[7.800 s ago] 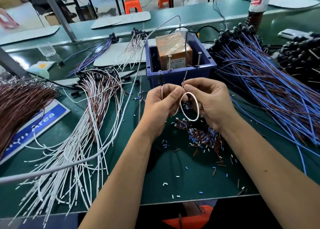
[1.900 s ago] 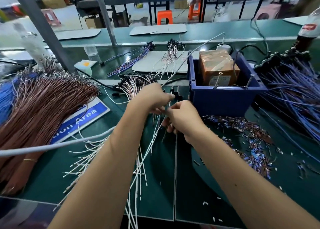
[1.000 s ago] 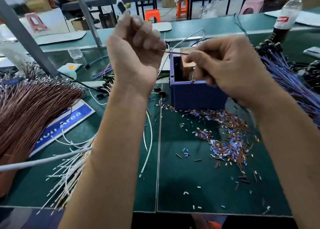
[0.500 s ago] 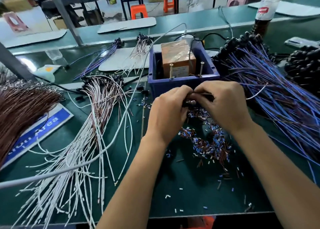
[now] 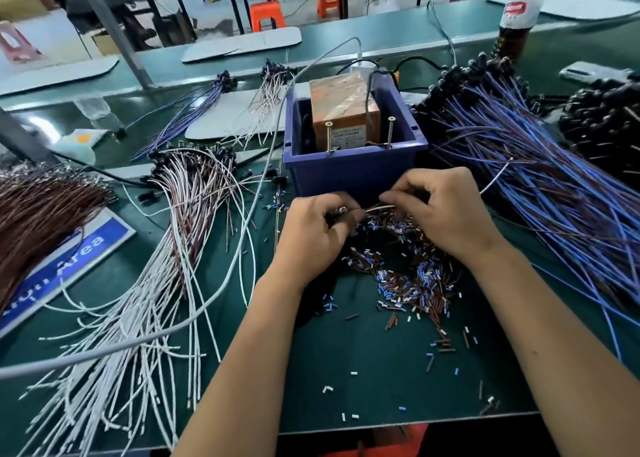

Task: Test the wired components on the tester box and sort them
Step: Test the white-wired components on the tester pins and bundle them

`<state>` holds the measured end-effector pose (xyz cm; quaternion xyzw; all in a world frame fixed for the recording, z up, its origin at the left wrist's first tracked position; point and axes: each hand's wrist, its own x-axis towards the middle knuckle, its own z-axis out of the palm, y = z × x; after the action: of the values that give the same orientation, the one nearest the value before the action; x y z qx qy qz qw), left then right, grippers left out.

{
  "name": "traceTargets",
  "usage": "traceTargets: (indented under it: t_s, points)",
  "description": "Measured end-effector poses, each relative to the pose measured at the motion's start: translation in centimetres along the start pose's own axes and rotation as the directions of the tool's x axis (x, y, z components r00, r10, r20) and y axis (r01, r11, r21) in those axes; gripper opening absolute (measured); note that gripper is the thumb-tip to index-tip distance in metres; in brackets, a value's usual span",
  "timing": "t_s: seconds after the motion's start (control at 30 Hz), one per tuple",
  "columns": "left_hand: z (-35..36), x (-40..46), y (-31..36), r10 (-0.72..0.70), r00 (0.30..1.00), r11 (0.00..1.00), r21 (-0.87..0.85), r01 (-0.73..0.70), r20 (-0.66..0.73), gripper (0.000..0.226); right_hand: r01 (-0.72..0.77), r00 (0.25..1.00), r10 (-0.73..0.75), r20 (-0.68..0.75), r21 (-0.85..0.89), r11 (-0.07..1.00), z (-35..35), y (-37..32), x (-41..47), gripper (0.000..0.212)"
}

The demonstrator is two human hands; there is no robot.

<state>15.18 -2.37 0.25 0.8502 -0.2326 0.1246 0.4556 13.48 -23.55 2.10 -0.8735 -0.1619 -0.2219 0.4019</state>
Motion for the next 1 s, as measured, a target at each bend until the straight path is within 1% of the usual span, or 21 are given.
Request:
traceTargets:
  t_s: [0.03, 0.1, 0.17, 0.23, 0.27, 0.3, 0.33, 0.37, 0.47, 0.5, 0.53, 0.57, 0.6, 0.7, 0.73, 0.8, 0.83, 0.87, 0.9, 0.93, 1.0]
  points:
    - [-0.1, -0.1, 0.0, -0.019, 1.0, 1.0, -0.014, 0.019, 0.004, 0.009, -0.005, 0.999, 0.004, -0.046, -0.014, 1.0, -0.3, 0.1, 0.0, 0.018]
    - [-0.4, -0.2, -0.2, -0.065, 0.998, 0.997, -0.051, 0.064, -0.014, 0.01, -0.013, 0.982, 0.003, -0.191, -0.052, 0.999, -1.3, 0.6, 0.1, 0.022]
    - [-0.6, -0.3, -0.2, -0.098, 0.994, 0.99, -0.103, 0.094, -0.036, 0.01, -0.038, 0.928, 0.0, -0.374, -0.093, 0.995, -1.8, 0.9, 0.1, 0.026]
    - [-0.6, -0.4, 0.0, -0.118, 0.992, 0.981, -0.162, 0.11, -0.038, 0.012, -0.105, 0.815, 0.012, -0.579, -0.128, 0.986, -1.7, 0.9, 0.1, 0.031]
    - [-0.5, -0.4, 0.1, -0.125, 0.992, 0.973, -0.199, 0.116, -0.035, 0.012, -0.158, 0.748, 0.047, -0.662, -0.109, 0.981, -1.5, 0.7, 0.0, 0.034]
    - [-0.4, -0.5, 0.2, -0.13, 0.991, 0.965, -0.233, 0.12, -0.031, 0.014, -0.21, 0.697, 0.101, -0.71, -0.068, 0.975, -1.3, 0.6, 0.0, 0.036]
    - [-0.4, -0.5, 0.2, -0.132, 0.991, 0.958, -0.261, 0.121, -0.028, 0.016, -0.258, 0.681, 0.158, -0.715, -0.032, 0.966, -1.1, 0.5, 0.1, 0.038]
    - [-0.3, -0.5, 0.3, -0.131, 0.991, 0.951, -0.286, 0.119, -0.024, 0.018, -0.305, 0.701, 0.204, -0.683, -0.029, 0.952, -0.9, 0.5, 0.2, 0.04]
    - [-0.1, -0.5, 0.6, -0.126, 0.992, 0.926, -0.358, 0.116, -0.006, 0.022, -0.377, 0.827, 0.271, -0.493, -0.128, 0.917, 0.0, 1.0, 0.0, 0.058]
    - [0.0, -0.5, 0.6, -0.121, 0.993, 0.92, -0.375, 0.112, -0.001, 0.023, -0.386, 0.841, 0.296, -0.454, -0.118, 0.915, 0.2, 1.0, 0.0, 0.063]
    - [0.0, -0.5, 0.6, -0.118, 0.993, 0.915, -0.387, 0.111, 0.005, 0.024, -0.398, 0.835, 0.328, -0.441, -0.074, 0.914, 0.2, 1.0, 0.0, 0.066]
    - [0.0, -0.5, 0.6, -0.121, 0.993, 0.909, -0.401, 0.115, 0.01, 0.024, -0.413, 0.814, 0.364, -0.453, -0.01, 0.911, 0.2, 0.9, 0.1, 0.065]
    - [0.1, -0.5, 0.6, -0.134, 0.991, 0.898, -0.421, 0.129, 0.018, 0.025, -0.422, 0.781, 0.398, -0.48, 0.064, 0.905, 0.0, 0.9, 0.1, 0.056]
    - [0.2, -0.5, 0.7, -0.188, 0.981, 0.857, -0.477, 0.192, 0.057, 0.029, -0.366, 0.65, 0.5, -0.572, 0.341, 0.866, -0.4, 0.8, 0.4, 0.013]
    - [0.3, -0.5, 0.7, -0.187, 0.98, 0.858, -0.475, 0.195, 0.064, 0.029, -0.314, 0.604, 0.539, -0.587, 0.446, 0.838, -0.6, 0.9, 0.5, 0.006]
    - [0.4, -0.5, 0.8, -0.158, 0.985, 0.877, -0.449, 0.17, 0.064, 0.03, -0.182, 0.531, 0.6, -0.598, 0.612, 0.77, -1.1, 1.0, 0.6, 0.009]
    - [0.5, -0.5, 0.8, -0.146, 0.988, 0.887, -0.434, 0.156, 0.058, 0.03, -0.124, 0.517, 0.611, -0.6, 0.654, 0.747, -1.3, 1.1, 0.7, 0.009]
    - [0.5, -0.5, 0.8, -0.138, 0.989, 0.895, -0.423, 0.145, 0.047, 0.03, -0.08, 0.522, 0.6, -0.606, 0.665, 0.742, -1.5, 0.9, 0.7, 0.011]
    - [0.5, -0.4, 0.9, -0.136, 0.99, 0.898, -0.418, 0.137, 0.033, 0.028, -0.042, 0.547, 0.56, -0.622, 0.648, 0.76, -1.6, 0.6, 0.7, 0.014]
    - [0.6, -0.4, 0.8, -0.135, 0.991, 0.899, -0.419, 0.131, 0.02, 0.027, -0.005, 0.582, 0.489, -0.65, 0.598, 0.801, -1.6, 0.1, 0.6, 0.016]
    - [0.6, -0.4, 0.9, -0.12, 0.993, 0.897, -0.427, 0.112, 0.008, 0.027, 0.076, 0.65, 0.276, -0.708, 0.423, 0.903, -1.1, -1.3, 0.2, 0.018]
